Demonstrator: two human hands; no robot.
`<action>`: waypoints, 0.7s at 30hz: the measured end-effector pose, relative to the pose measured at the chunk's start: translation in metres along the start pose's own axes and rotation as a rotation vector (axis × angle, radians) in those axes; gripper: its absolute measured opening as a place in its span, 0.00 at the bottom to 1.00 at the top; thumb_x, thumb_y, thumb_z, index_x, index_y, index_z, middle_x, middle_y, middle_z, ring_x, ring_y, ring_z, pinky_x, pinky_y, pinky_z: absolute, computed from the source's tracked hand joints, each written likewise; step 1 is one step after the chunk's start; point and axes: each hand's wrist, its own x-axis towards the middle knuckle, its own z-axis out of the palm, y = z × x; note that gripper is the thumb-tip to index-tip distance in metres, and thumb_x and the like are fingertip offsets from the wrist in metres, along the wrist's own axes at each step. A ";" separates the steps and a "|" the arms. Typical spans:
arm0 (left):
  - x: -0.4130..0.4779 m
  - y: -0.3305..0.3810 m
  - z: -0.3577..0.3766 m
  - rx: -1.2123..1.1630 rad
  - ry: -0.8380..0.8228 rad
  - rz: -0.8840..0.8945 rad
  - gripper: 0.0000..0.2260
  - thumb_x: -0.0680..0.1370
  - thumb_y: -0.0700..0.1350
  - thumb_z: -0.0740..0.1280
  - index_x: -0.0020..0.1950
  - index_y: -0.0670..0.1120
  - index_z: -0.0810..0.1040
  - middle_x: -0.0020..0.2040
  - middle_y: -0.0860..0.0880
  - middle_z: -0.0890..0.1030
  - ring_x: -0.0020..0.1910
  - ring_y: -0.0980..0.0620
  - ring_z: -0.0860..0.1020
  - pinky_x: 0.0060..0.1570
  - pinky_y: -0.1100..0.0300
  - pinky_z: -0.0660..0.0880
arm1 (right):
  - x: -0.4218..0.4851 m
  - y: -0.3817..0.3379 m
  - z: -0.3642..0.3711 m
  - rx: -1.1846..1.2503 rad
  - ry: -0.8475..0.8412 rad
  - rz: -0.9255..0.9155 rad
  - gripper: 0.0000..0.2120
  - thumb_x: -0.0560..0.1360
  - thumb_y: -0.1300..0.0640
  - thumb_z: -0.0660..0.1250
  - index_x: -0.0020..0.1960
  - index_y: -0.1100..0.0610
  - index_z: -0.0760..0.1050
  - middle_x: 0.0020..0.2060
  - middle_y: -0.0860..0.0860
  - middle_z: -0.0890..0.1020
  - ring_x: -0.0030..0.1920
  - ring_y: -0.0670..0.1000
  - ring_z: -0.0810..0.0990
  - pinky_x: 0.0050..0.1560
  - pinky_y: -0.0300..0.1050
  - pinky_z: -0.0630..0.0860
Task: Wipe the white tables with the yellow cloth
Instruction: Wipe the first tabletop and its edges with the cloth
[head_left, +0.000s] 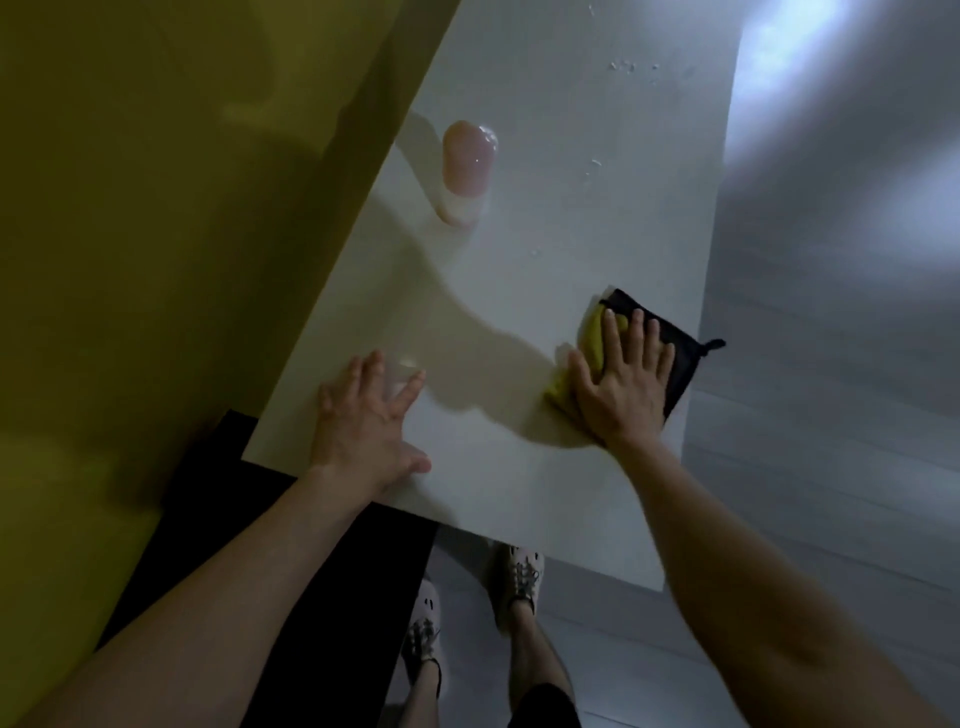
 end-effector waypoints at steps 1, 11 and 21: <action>0.000 0.002 0.000 0.015 -0.005 -0.015 0.55 0.72 0.75 0.71 0.87 0.65 0.39 0.89 0.42 0.40 0.88 0.37 0.43 0.82 0.33 0.57 | -0.005 -0.021 0.006 -0.017 0.001 -0.023 0.43 0.82 0.23 0.41 0.89 0.44 0.40 0.88 0.52 0.39 0.87 0.57 0.36 0.85 0.67 0.40; 0.004 0.015 -0.005 0.068 -0.071 -0.074 0.58 0.73 0.74 0.72 0.86 0.62 0.32 0.88 0.39 0.36 0.87 0.34 0.41 0.82 0.32 0.57 | 0.014 0.032 -0.004 -0.088 -0.082 -0.775 0.36 0.83 0.36 0.56 0.88 0.40 0.50 0.89 0.50 0.47 0.88 0.57 0.44 0.84 0.70 0.52; 0.004 0.015 -0.005 0.029 -0.090 -0.108 0.59 0.72 0.72 0.74 0.86 0.63 0.32 0.87 0.41 0.33 0.87 0.36 0.38 0.83 0.32 0.54 | -0.054 -0.051 0.022 -0.072 -0.190 -0.912 0.42 0.83 0.36 0.58 0.89 0.45 0.42 0.88 0.54 0.40 0.87 0.60 0.35 0.85 0.70 0.43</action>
